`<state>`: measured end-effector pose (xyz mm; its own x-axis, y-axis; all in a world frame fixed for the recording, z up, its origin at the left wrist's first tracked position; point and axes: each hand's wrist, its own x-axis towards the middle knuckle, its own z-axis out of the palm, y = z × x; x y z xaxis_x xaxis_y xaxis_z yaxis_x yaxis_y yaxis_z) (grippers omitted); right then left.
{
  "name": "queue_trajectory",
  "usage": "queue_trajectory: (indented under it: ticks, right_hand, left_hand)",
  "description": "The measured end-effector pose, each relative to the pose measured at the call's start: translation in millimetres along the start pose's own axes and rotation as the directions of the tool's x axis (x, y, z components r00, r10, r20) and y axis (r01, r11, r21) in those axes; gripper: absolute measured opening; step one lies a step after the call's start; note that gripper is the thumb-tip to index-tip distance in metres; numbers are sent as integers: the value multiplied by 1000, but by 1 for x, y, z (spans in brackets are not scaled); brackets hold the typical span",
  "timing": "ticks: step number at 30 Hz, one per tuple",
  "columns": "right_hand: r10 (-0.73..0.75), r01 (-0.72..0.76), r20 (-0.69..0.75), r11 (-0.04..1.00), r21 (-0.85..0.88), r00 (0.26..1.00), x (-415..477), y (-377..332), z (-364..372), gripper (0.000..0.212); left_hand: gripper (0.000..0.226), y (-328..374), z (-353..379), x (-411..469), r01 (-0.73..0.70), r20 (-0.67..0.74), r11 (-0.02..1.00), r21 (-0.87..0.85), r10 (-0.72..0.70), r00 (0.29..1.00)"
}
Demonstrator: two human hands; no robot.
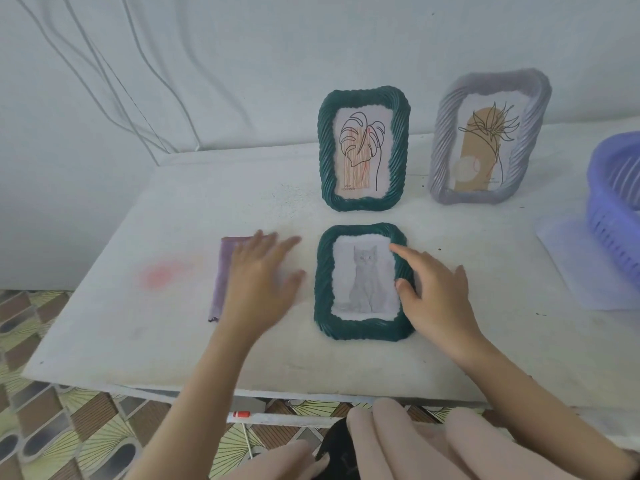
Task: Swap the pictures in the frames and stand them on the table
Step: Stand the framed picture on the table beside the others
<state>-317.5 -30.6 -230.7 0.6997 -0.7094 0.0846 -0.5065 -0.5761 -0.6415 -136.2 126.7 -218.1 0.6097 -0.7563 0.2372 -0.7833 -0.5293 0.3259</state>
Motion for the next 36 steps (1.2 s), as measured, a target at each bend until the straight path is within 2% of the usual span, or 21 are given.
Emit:
queue_trajectory:
  ticks: [3, 5, 7, 10, 14, 16, 18, 19, 21, 26, 30, 33, 36]
  right_hand:
    - [76, -76, -17, 997, 15, 997, -1, -5, 2, 51]
    - [94, -92, -24, 993, 76, 995, 1, -6, 4, 56]
    - [96, -81, -38, 955, 286, 995, 3, -8, 5, 60]
    - [175, -153, 24, 779, 608, 984, 7, -13, -1, 65]
    - [198, -245, 156, 591, 769, 968, 11, -9, -3, 62]
    - [190, -254, 181, 505, 825, 965, 11, -7, -5, 63]
    - [166, -242, 186, 446, 862, 969, 11, -6, -7, 66]
    - [144, -230, 185, 434, 871, 972, 11, -6, -8, 67]
    - [90, -203, 182, 437, 876, 979, 10, -7, -11, 69]
    - [28, -216, 227, 440, 871, 973, 12, -11, -22, 78]
    - [-69, -257, 321, 456, 852, 944, 15, -17, -21, 70]
    - [-157, -274, 371, 432, 859, 915, 21, -25, -16, 64]
    - [-246, -251, 361, 383, 889, 900, 30, -38, -13, 61]
  left_hand:
    - [81, 23, 12, -11, -30, 342, 997, -68, 52, 938]
    - [86, 26, 17, -13, -13, 425, 997, -79, 46, 904]
    - [89, 23, 17, -12, 6, 422, 989, -146, 57, 905]
    - [87, 23, 15, -14, 43, 402, 956, -289, 80, 912]
    - [71, 26, 12, -18, 154, 346, 856, -493, 31, 938]
    - [63, 27, 9, -18, 216, 325, 742, -634, 2, 946]
    - [58, 27, 4, -18, 277, 330, 526, -804, 8, 944]
    - [56, 26, 2, -18, 300, 336, 423, -855, 11, 942]
    - [51, 23, 0, -16, 328, 345, 300, -896, 4, 938]
    - [54, 19, -3, -17, 323, 323, 161, -933, -26, 946]
    - [59, 13, -15, -16, 273, 268, 94, -958, -58, 962]
    - [60, 4, -25, -13, 246, 241, 105, -964, -58, 969]
    - [60, -2, -35, -8, 239, 238, 134, -962, -18, 971]
